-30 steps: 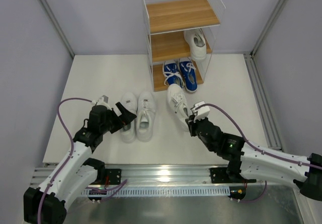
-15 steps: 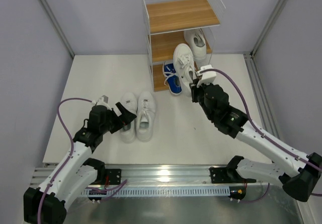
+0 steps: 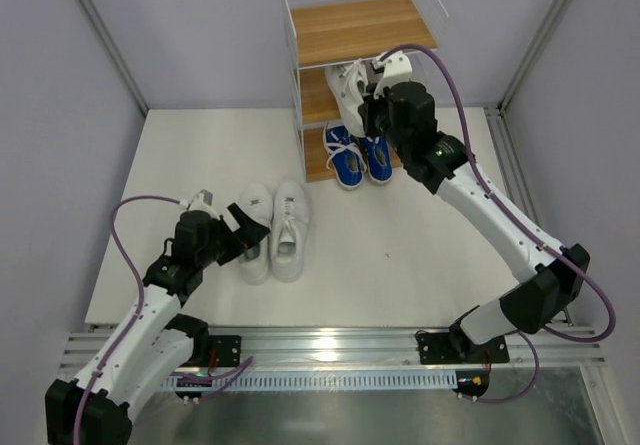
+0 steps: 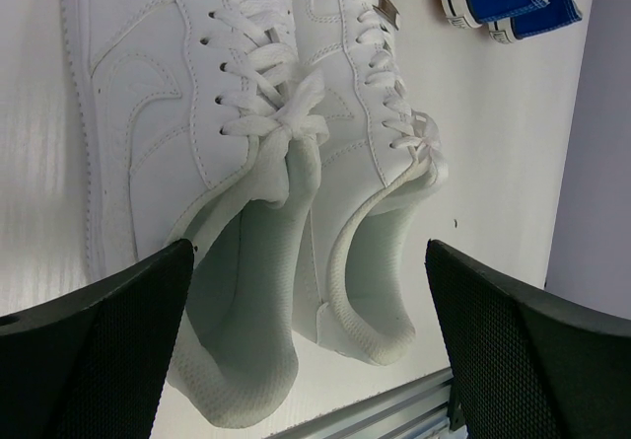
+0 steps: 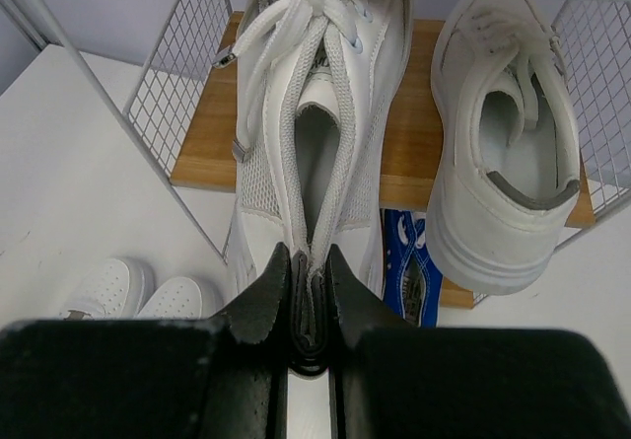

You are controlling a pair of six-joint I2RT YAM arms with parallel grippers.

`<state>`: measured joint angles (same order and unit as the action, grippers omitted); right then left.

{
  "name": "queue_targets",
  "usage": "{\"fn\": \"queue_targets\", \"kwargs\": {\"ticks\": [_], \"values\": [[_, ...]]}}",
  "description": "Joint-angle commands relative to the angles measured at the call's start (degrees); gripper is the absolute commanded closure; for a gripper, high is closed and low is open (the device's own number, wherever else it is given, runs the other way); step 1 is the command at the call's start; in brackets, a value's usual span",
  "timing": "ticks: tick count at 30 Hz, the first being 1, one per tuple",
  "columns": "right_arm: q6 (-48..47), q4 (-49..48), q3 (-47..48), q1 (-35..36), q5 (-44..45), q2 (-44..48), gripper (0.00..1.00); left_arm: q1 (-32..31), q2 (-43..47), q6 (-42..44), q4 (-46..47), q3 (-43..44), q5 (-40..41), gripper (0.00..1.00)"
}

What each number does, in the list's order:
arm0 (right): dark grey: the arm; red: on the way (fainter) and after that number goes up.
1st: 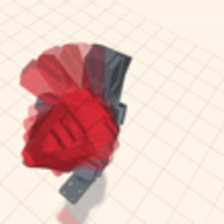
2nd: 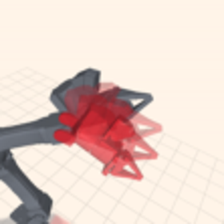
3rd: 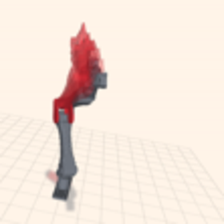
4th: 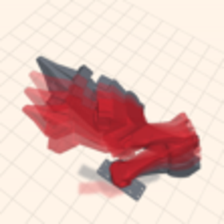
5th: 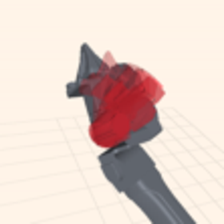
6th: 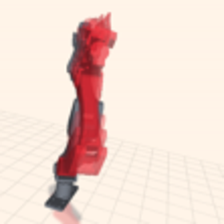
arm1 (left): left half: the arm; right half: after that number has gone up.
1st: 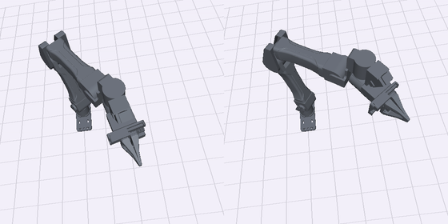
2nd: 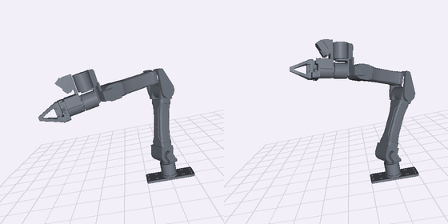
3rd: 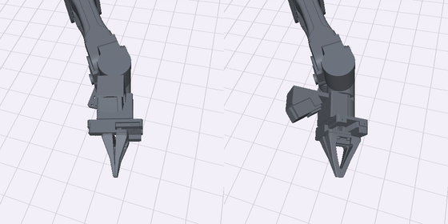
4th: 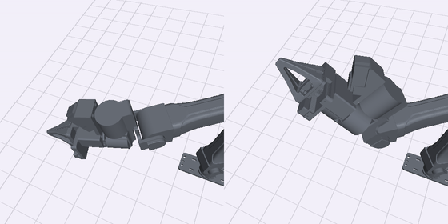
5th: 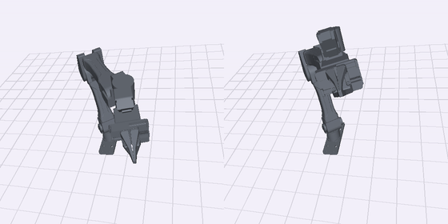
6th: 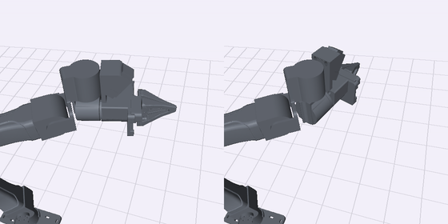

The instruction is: Place and organize the shoes onto the shoe shelf

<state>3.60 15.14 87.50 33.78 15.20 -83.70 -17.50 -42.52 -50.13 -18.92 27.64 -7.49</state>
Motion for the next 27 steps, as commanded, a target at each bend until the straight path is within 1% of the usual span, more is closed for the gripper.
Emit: {"fn": "queue_targets", "kwargs": {"ticks": [1, 8, 17, 27], "values": [[1.24, 0.77, 7.41, -0.64, -1.84, -1.28, 0.96, 0.45, 1.74, 1.26, -1.12, 0.57, 2.47, 0.00], [-0.69, 1.30, 11.20, -0.82, 1.41, -6.21, 0.96, 0.45, 2.71, 1.35, -1.82, 0.49, 2.48, 0.00], [-2.54, -3.62, 11.11, -0.91, 7.82, -9.72, 0.96, 0.45, 3.41, 1.17, -2.61, 0.66, 2.56, 0.00], [-2.80, -9.94, 11.11, -1.43, 9.06, -13.06, 0.96, 0.45, 3.59, 1.53, -3.41, 1.45, 3.27, 0.00]]}}
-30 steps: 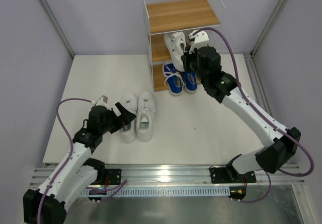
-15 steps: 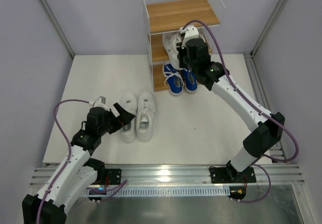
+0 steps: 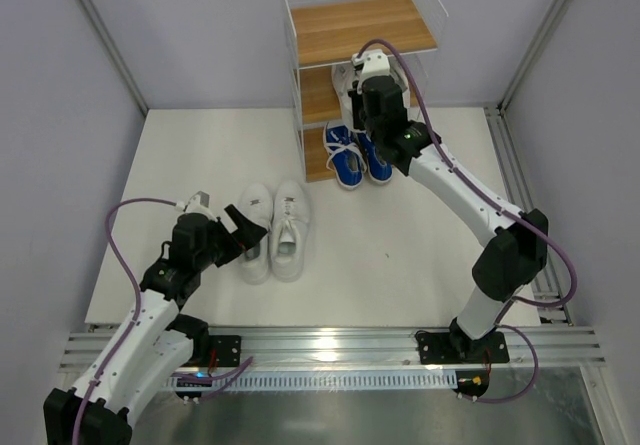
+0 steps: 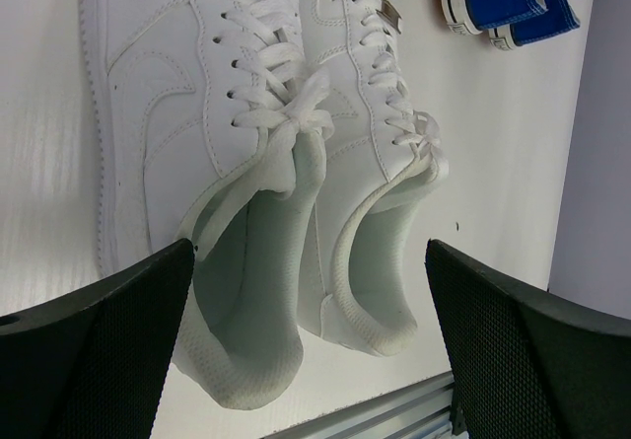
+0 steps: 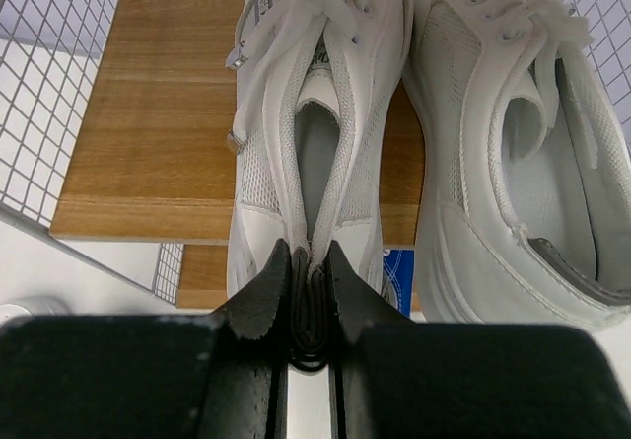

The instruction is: Place and organize the shoes onto the shoe shelf

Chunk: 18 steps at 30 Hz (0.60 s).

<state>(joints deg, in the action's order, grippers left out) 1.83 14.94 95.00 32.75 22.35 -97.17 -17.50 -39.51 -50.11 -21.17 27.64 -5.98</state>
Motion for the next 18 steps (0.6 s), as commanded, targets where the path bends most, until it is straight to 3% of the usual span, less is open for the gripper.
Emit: {"fn": "queue_targets", "kwargs": {"ticks": [1, 8, 9, 11, 12, 16, 18], "values": [[-1.03, -9.84, 3.79, -0.50, 1.91, 0.05, 0.96, 0.45, 0.57, 1.59, -0.98, 1.37, 1.85, 0.00], [0.02, -9.93, 5.19, -0.85, -0.02, -1.19, 0.94, 0.45, 0.13, 1.59, -0.98, 1.54, 1.93, 0.00], [0.19, -10.02, 5.19, -0.85, -0.02, -1.10, 0.75, 0.45, 0.04, 1.68, -0.98, 1.54, 1.85, 0.00], [0.55, -10.45, 3.71, -0.85, -0.81, 0.74, 0.65, 0.53, -0.04, 1.77, -0.98, 1.72, 1.93, 0.00], [0.55, -12.11, 2.74, -0.76, -1.08, 1.71, 0.52, 0.45, -0.04, 1.85, -1.07, 1.72, 2.11, 0.00], [0.90, -13.53, -1.12, -0.67, -2.31, 5.58, 0.34, 0.45, -0.39, 1.77, -0.63, 1.72, 2.20, 0.00], [1.16, -14.50, -2.80, -0.58, -3.27, 8.03, 0.33, 0.53, -0.92, 1.77, -0.54, 1.80, 1.94, 0.00]]}}
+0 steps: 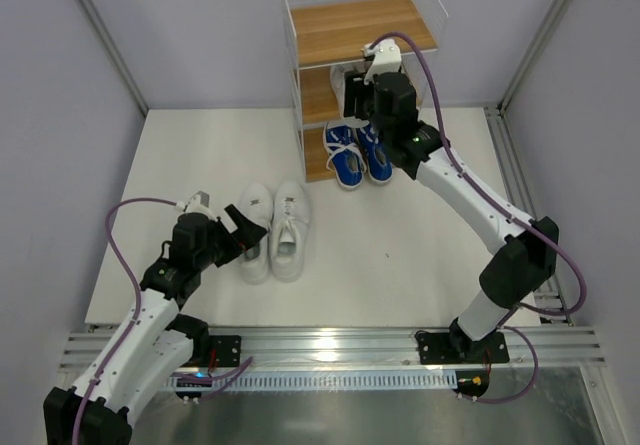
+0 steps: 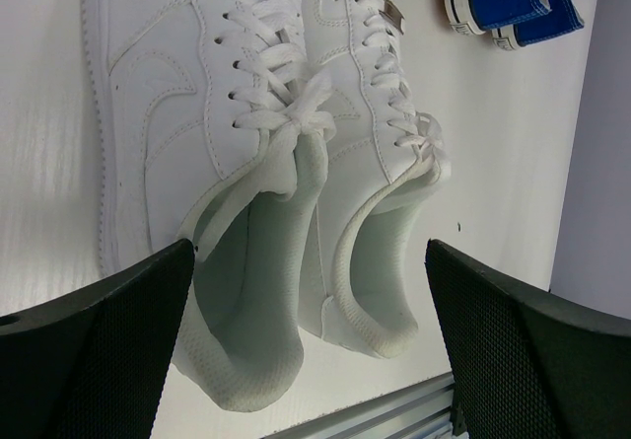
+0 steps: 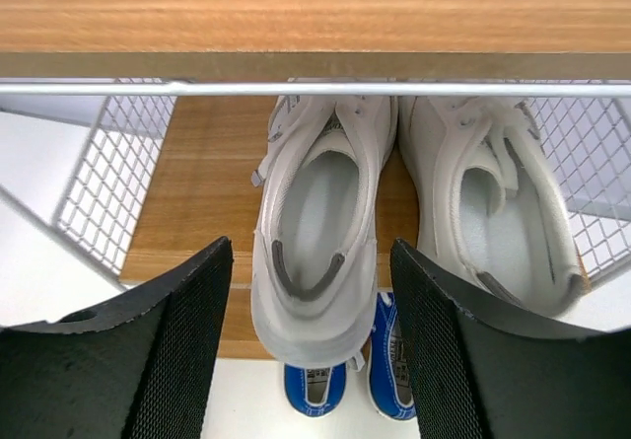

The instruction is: Place and organize the shoes onto the shoe shelf

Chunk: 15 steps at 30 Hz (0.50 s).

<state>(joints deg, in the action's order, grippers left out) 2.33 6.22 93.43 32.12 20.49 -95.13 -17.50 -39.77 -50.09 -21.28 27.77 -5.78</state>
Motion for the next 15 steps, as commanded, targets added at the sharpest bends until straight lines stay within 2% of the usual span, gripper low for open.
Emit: {"fn": "queue_targets", "kwargs": {"ticks": [1, 6, 8, 12, 15], "values": [[1.01, -5.95, -3.06, 0.14, -1.59, 6.88, 0.33, 0.53, -0.83, 1.75, -0.34, 1.67, 1.65, 0.00], [1.19, -9.64, -12.20, 3.73, -1.33, 16.45, 0.33, 0.45, -0.84, 1.92, -0.61, 1.76, 1.82, 0.00], [0.57, -11.39, -18.87, 6.45, -0.37, 20.06, 0.33, 0.45, -0.75, 1.92, -0.78, 1.85, 2.17, 0.00], [1.36, -12.37, -30.91, 17.06, 5.16, 27.18, 0.33, 0.45, -0.57, 2.18, -1.14, 2.03, 2.18, 0.00], [7.50, -14.91, -44.33, 21.57, 8.24, 31.23, 0.32, 0.45, -0.66, 2.18, -1.40, 2.11, 2.18, 0.00]]}}
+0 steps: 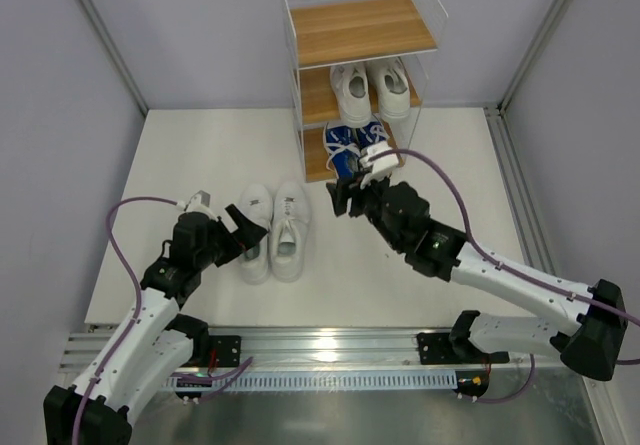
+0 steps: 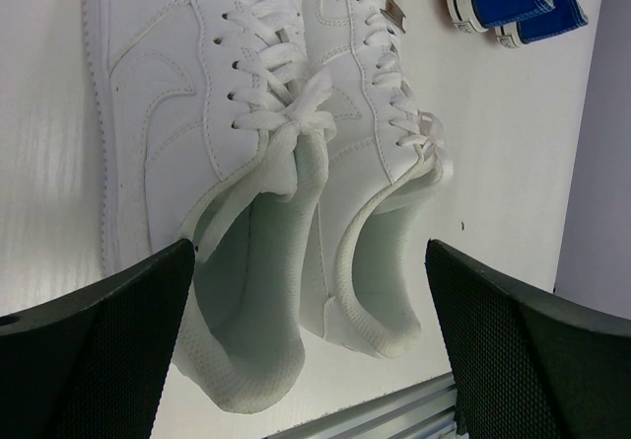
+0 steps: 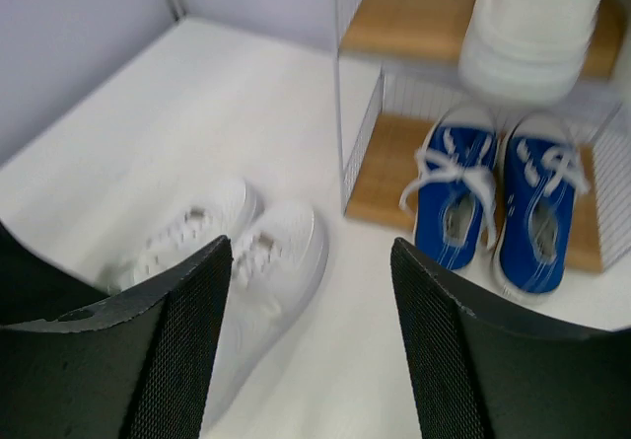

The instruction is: Place and organize the shoes onto the shoe shelf

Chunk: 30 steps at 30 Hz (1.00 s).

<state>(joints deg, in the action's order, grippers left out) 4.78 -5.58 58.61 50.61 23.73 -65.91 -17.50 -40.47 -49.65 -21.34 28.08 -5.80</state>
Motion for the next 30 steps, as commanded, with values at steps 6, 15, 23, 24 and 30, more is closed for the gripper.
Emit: {"fn": "queue_targets", "kwargs": {"ticks": [6, 15, 23, 24, 30], "values": [[14.11, -6.88, -18.26, 14.59, 3.62, -0.26, 0.29, 0.53, 1.18, 1.57, -3.00, 2.77, 3.43, 0.00], [25.53, -7.60, -15.38, 25.23, 8.85, -6.94, 0.00, 0.45, 5.04, 1.05, -6.69, 4.27, 6.93, 0.00], [37.21, -3.29, -10.10, 28.49, 18.72, -17.22, 0.00, 0.53, 8.12, 0.96, -8.89, 4.00, 8.61, 0.00], [38.11, -3.21, -9.31, 28.58, 19.25, -18.19, 0.00, 0.53, 8.21, 0.87, -9.41, 4.00, 8.96, 0.00], [44.87, 3.99, -4.13, 29.28, 26.01, -26.10, 0.00, 0.45, 9.97, 0.87, -11.00, 4.09, 9.58, 0.00]]}}
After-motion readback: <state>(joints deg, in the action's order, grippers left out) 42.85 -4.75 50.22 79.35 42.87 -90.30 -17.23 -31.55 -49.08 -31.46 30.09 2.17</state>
